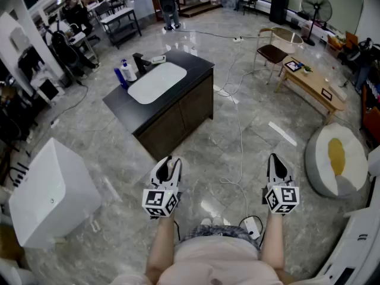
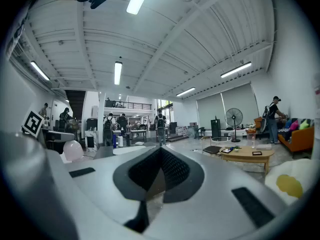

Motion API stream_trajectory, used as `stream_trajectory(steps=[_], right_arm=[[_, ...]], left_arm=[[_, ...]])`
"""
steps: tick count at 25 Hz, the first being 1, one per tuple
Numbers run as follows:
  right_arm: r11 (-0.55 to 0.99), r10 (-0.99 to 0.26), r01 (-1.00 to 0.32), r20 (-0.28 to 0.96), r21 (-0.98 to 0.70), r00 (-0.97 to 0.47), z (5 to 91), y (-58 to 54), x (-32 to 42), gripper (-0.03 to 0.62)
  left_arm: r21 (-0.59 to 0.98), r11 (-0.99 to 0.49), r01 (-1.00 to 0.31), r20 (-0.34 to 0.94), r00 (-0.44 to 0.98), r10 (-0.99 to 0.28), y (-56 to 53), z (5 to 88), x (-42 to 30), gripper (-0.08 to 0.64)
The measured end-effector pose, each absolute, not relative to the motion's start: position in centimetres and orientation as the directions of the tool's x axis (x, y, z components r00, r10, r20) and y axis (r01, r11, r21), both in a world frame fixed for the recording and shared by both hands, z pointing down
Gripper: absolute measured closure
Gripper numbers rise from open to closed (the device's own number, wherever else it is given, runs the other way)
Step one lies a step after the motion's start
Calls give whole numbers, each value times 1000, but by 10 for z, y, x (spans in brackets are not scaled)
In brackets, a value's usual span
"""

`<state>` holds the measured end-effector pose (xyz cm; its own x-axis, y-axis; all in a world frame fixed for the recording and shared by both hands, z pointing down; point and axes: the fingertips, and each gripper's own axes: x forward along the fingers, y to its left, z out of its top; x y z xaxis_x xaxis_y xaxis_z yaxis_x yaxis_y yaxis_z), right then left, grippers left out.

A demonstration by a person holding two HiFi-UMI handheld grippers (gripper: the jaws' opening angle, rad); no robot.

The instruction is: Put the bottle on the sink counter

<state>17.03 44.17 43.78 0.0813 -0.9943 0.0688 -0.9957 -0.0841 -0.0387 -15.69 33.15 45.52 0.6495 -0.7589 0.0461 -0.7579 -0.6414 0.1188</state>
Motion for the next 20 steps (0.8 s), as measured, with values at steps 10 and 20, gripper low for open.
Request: stream_trajectory(steps=[10,20], right_arm=[[-74,-995,-996,72,-42,71,438,431,168,578],[-50,-997,-997,62,-56,46,439,416,167,578]], left_arm=[[119,-632,-766,42,640,-767,323,453,-159,419],[126,-631,-766,52,640,-767,313,459,-156,419]])
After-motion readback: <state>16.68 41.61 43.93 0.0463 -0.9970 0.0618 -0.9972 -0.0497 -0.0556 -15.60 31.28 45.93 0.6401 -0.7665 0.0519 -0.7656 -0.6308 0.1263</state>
